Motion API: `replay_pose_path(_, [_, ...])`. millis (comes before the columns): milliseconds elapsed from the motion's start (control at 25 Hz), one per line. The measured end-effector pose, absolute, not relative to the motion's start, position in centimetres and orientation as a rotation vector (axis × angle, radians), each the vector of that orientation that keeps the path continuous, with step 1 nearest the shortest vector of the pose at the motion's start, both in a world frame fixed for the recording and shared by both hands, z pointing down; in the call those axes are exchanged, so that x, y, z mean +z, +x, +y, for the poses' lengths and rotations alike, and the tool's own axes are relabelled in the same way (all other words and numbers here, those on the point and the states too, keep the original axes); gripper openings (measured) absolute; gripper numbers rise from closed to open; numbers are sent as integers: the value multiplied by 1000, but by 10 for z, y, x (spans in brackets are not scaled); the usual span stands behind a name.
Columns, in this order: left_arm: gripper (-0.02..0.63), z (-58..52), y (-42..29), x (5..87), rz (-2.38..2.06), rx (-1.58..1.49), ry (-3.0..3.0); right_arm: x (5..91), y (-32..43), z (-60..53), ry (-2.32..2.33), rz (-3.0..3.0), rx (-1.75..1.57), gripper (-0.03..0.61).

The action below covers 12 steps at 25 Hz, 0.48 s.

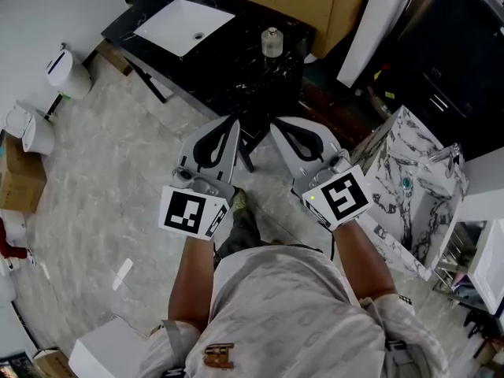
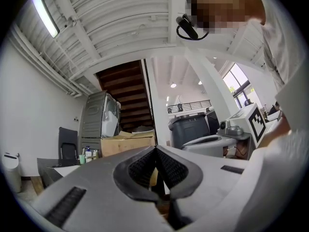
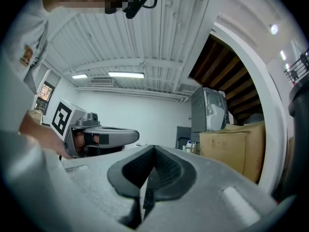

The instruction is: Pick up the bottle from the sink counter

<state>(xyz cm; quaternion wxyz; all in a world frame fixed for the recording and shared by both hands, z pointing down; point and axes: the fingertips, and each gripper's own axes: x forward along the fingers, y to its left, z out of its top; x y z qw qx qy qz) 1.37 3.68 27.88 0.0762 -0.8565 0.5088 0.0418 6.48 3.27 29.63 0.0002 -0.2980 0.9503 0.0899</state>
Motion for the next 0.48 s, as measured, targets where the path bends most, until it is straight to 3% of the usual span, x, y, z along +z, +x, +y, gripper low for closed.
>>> replay_pose_path(480, [0,-84,-37,284,1400,109,-2650,292,9,-88,-1089,2964,276,2])
